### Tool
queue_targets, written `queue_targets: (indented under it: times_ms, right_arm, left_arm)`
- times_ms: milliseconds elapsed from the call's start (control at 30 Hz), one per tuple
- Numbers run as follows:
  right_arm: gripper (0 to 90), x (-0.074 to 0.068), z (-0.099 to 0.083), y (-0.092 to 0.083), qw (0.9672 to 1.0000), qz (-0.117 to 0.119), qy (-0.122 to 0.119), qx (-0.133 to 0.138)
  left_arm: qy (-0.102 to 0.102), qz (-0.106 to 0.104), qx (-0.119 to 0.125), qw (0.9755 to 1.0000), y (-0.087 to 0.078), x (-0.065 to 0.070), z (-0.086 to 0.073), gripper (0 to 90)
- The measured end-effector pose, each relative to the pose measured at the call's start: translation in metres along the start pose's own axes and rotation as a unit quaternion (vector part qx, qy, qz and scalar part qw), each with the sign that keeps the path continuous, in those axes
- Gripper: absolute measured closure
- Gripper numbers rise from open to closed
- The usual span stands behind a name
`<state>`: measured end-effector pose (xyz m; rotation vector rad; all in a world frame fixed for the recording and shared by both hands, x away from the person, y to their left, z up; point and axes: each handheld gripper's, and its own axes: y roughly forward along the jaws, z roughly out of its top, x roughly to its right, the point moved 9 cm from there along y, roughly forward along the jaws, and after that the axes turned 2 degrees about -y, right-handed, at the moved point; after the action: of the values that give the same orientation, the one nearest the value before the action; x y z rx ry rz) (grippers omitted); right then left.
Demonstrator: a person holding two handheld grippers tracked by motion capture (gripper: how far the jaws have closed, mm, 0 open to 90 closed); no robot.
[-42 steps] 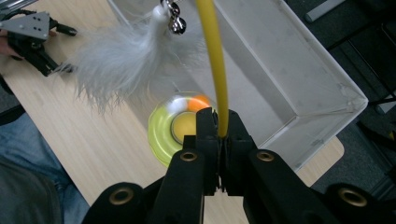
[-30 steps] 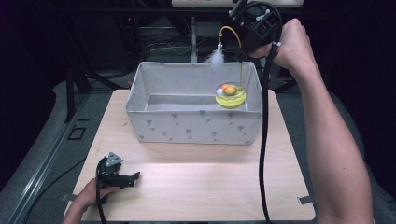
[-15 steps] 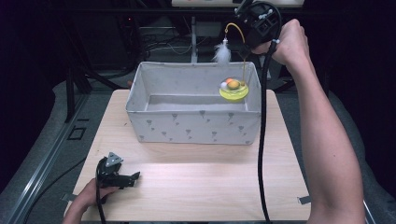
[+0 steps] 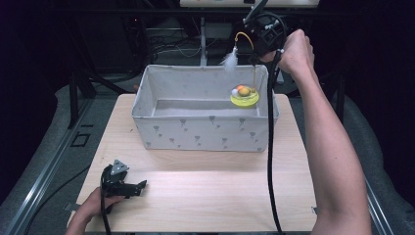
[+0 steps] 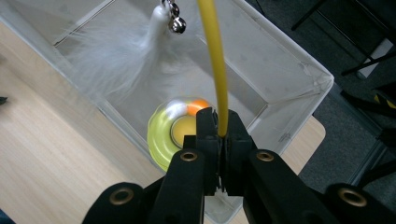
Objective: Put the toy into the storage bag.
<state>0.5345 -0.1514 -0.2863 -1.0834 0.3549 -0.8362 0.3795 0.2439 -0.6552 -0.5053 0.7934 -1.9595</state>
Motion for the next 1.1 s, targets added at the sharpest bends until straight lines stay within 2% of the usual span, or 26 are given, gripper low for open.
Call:
queue_targets:
  times_ms: [233,633,900,1033,1100]
  right_arm:
    - [88.2,0.003,-0.002,0.013,0.9999,0.006,0.005,0.008]
    - [88.2,0.003,-0.015,0.050,0.9998,0.016,0.013,0.000]
    - [88.1,0.005,-0.024,0.064,0.9996,0.021,0.017,-0.009]
    - [88.1,0.005,-0.026,0.070,0.9994,0.025,0.024,-0.002]
    - [88.1,0.005,-0.028,0.072,0.9994,0.027,0.020,-0.007]
  left_arm:
    - [-0.001,0.000,0.001,1.0000,0.000,0.000,0.000,0.0]
    - [-0.001,0.000,0.001,1.0000,0.000,0.000,0.000,0.0]
    - [-0.001,0.000,0.001,1.0000,0.000,0.000,0.000,0.0]
    - [-0.001,0.000,0.001,1.0000,0.000,0.000,0.000,0.0]
    - [-0.001,0.000,0.001,1.0000,0.000,0.000,0.000,0.0]
